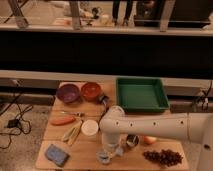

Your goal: Place towel in table surface

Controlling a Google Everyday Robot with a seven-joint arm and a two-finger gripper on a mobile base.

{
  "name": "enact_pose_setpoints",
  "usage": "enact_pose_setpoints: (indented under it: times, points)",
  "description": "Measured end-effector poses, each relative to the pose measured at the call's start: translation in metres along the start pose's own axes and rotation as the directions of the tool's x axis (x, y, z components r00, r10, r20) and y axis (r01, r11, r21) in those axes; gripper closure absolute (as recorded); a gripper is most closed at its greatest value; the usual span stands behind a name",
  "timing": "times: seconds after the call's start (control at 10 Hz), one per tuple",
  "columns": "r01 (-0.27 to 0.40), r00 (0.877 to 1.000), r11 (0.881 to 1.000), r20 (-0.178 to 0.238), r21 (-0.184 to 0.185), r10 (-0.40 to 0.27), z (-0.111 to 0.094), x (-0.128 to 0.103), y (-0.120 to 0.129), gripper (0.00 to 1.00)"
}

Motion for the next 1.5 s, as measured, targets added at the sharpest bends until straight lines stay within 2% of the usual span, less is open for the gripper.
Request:
enact_pose_setpoints:
  times: [0.1, 0.7, 0.8, 1.0, 1.3, 1.5]
  points:
    - [0.008, 1.0, 1.0, 0.013, -0.003, -0.008, 0.005, -0.002, -0.005, 0.91]
    - [0.015, 1.0, 1.0, 0.009, -0.005, -0.015, 0.001, -0.001, -0.001, 0.91]
    - [0.043, 0.997, 0.999, 0.058, 0.01, -0.043, -0.008, -0.016, 0.007, 0.91]
    - [0.075, 0.99, 0.996, 0.119, 0.05, -0.08, -0.035, -0.038, 0.017, 0.91]
    - [0.112, 0.978, 0.988, 0.163, 0.104, -0.128, -0.063, -0.059, 0.025, 0.91]
    - [0.14, 0.972, 0.983, 0.174, 0.116, -0.159, -0.065, -0.073, 0.025, 0.91]
